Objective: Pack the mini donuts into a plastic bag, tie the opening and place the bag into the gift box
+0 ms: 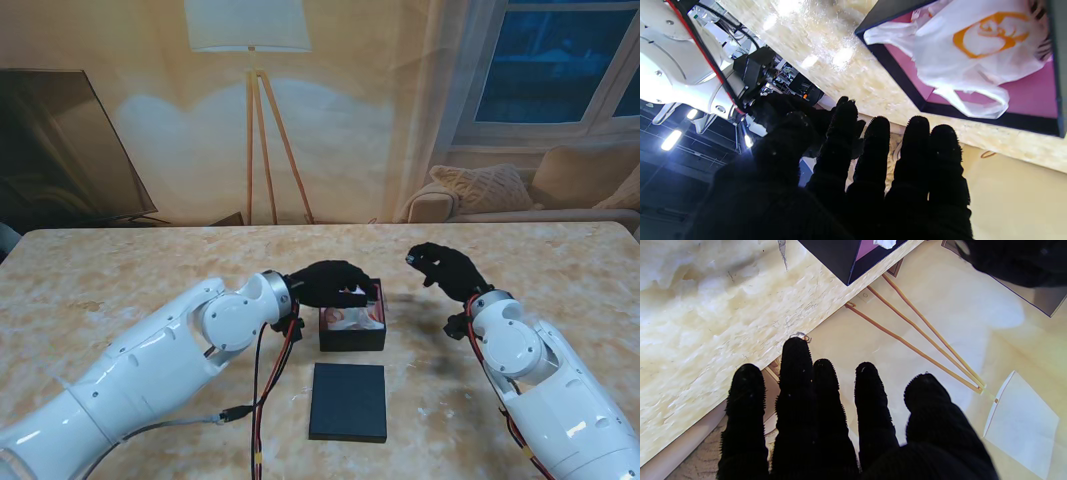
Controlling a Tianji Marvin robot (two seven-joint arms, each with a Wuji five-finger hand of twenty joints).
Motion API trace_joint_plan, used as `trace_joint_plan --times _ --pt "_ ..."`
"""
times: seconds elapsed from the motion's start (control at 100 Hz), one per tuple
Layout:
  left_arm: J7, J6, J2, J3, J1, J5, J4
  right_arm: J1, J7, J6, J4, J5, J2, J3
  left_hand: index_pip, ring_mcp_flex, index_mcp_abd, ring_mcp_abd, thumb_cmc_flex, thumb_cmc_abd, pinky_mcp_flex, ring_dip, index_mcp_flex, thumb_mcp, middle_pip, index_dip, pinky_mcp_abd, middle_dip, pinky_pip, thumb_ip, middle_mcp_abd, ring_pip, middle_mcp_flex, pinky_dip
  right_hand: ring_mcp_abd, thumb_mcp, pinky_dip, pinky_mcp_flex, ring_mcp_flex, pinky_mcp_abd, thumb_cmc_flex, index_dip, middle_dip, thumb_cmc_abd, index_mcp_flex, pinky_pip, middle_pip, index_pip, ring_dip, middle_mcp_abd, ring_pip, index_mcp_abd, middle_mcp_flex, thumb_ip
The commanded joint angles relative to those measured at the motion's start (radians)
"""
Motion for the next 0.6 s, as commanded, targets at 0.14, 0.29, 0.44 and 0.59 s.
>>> trace_joint_plan --times 0.14,0.29,0.44,0.59 --pt "-0.057 0.005 -0.022 0.085 -0.039 -0.041 0.092 -0.007 0.014 0.004 -0.001 0.000 -0.006 -0.003 0.011 0.007 -0.007 -0.015 -0.009 0.015 0.000 0.003 0.023 -0.017 0.005 -0.007 -0.020 0.008 0.006 0.004 -0.026 -0.017 0.023 0.014 -0.005 -0.003 0.019 -0.008 -0.003 0.007 0.013 -0.004 0.002 0.005 -0.009 -0.002 -0.008 0.005 0.020 0.011 -0.004 -0.017 -0.012 0.010" --pt "-0.087 0.012 -0.035 0.137 -0.079 -0.074 0.149 -0.006 0.015 0.005 -0.001 0.000 -0.006 -0.004 -0.022 -0.027 -0.016 -0.016 -0.026 0.054 -0.032 -0.016 0.015 -0.074 -0.021 -0.038 -0.018 -0.007 -0.023 0.014 -0.026 -0.046 0.005 0.004 -0.004 -0.003 0.019 -0.008 -0.003 0.007 0.012 -0.004 0.002 0.006 -0.009 -0.002 -0.008 0.005 0.020 0.010 -0.004 -0.018 -0.011 0.010" --pt "-0.114 0.022 -0.041 0.173 -0.110 -0.086 0.178 -0.006 0.013 0.004 0.000 -0.001 -0.006 -0.004 -0.031 -0.074 -0.034 -0.052 0.010 0.099 -0.089 0.000 0.002 -0.209 -0.035 -0.042 -0.039 -0.012 -0.049 0.023 -0.064 -0.060 -0.033 0.034 -0.006 -0.003 0.019 -0.009 -0.002 0.007 0.012 -0.006 0.002 0.008 -0.013 -0.002 -0.008 0.002 0.020 0.010 -0.004 -0.015 -0.012 0.011" --pt "-0.136 0.018 -0.048 0.206 -0.136 -0.099 0.204 -0.006 0.013 0.004 0.001 -0.001 -0.006 -0.004 -0.065 -0.083 -0.021 -0.061 0.152 0.174 -0.100 0.012 -0.003 -0.495 -0.038 -0.054 -0.049 -0.013 -0.069 0.043 -0.074 -0.068 -0.048 0.056 -0.004 -0.003 0.019 -0.007 -0.002 0.007 0.012 -0.005 0.002 0.008 -0.012 -0.001 -0.008 0.000 0.021 0.009 -0.003 -0.015 -0.012 0.011"
